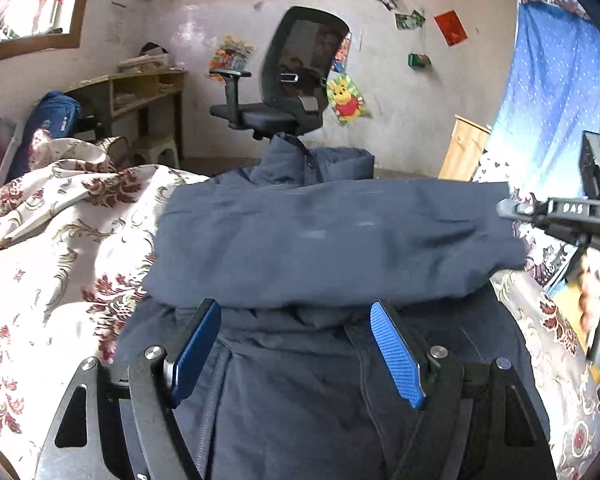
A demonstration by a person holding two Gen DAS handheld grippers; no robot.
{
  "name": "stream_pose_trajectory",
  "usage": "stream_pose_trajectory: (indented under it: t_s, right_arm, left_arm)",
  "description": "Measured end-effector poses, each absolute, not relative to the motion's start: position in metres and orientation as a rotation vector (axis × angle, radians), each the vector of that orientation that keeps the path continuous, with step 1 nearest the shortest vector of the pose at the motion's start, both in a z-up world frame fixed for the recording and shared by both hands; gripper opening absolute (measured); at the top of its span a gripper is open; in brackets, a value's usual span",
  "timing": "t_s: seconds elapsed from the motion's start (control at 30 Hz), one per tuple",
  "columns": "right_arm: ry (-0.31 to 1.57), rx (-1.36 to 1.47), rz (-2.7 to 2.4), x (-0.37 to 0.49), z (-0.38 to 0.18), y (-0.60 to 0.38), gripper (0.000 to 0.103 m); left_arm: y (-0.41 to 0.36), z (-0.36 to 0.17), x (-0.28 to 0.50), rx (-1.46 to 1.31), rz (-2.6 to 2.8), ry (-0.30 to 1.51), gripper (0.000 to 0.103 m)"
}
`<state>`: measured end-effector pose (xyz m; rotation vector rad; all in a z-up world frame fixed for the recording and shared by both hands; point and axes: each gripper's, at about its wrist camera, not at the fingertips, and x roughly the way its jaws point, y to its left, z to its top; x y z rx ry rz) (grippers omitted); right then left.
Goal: Fold large clothes
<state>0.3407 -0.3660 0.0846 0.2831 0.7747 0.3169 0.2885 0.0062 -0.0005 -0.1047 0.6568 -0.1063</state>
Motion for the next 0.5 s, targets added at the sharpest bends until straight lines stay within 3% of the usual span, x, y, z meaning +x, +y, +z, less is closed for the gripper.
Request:
stream_pose_trajectory:
  t_s: [0.13, 0.4, 0.5]
  right_arm:
    - [0.764, 0.269, 0.226, 0.353, 0.09, -0.392, 0.003]
    - [0.897, 0.112, 0.117, 0.381, 0.029, -0.371, 0.004]
    - [0.89, 0.057, 0.087, 0.382, 0.024, -0.362, 0.018]
  left_arm:
    - [0.016, 0.0, 0.296, -0.118, -0.067, 0.654, 0.075]
    - [0.036, -0.007, 0.324, -0.131, 0.053, 0.674, 0.075]
    - [0.039, -0.01, 0.34, -0.13, 0.065, 0.685, 0.075]
